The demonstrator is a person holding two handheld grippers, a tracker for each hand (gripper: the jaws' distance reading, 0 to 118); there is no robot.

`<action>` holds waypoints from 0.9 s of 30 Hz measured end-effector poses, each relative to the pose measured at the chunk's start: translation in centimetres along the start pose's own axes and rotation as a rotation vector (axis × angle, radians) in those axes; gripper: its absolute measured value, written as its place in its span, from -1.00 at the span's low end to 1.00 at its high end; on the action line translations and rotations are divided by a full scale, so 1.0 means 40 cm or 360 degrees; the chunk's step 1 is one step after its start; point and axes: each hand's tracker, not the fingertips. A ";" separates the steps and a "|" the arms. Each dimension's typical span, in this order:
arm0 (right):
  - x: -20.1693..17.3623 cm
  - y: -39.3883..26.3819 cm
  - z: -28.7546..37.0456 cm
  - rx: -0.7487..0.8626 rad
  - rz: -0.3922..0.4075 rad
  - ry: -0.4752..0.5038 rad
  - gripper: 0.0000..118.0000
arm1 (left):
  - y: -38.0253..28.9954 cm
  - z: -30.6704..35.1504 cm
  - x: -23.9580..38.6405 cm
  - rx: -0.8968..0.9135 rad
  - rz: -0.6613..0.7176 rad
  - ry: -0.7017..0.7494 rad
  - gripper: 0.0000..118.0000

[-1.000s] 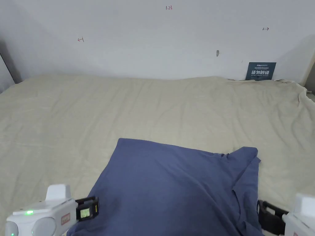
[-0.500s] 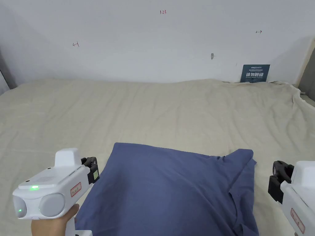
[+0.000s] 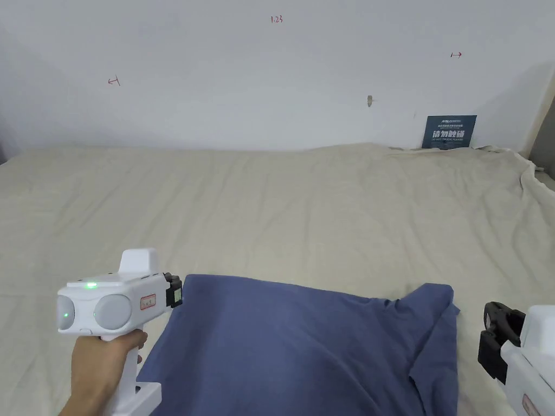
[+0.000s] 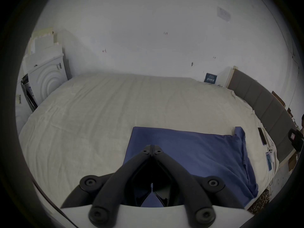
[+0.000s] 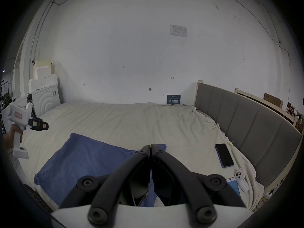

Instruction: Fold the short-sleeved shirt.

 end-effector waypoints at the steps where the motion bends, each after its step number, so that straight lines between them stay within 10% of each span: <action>1: 0.001 0.000 -0.019 -0.0011 -0.0001 -0.0006 -1.00 | 0.017 -0.043 -0.010 -0.0063 -0.0015 0.0005 -1.00; 5: 0.001 -0.006 -0.095 -0.0070 -0.0006 -0.0030 -1.00 | 0.084 -0.200 -0.036 -0.0198 -0.0012 0.0006 -0.92; 9: 0.002 -0.022 -0.161 -0.0125 -0.0012 -0.0056 -1.00 | 0.119 -0.353 -0.049 -0.0389 -0.0020 0.0076 0.69; 10: 0.003 -0.027 -0.176 -0.0139 -0.0014 -0.0061 -1.00 | 0.120 -0.383 -0.050 -0.0407 -0.0029 0.0118 0.84; 16: 0.010 -0.057 -0.248 -0.0222 -0.0030 -0.0093 -1.00 | 0.109 -0.544 -0.051 -0.0526 -0.0141 0.0223 0.73; 27: 0.049 -0.073 -0.290 -0.0332 -0.0067 -0.0100 -1.00 | 0.078 -0.603 -0.018 -0.0655 -0.0057 0.0113 -0.88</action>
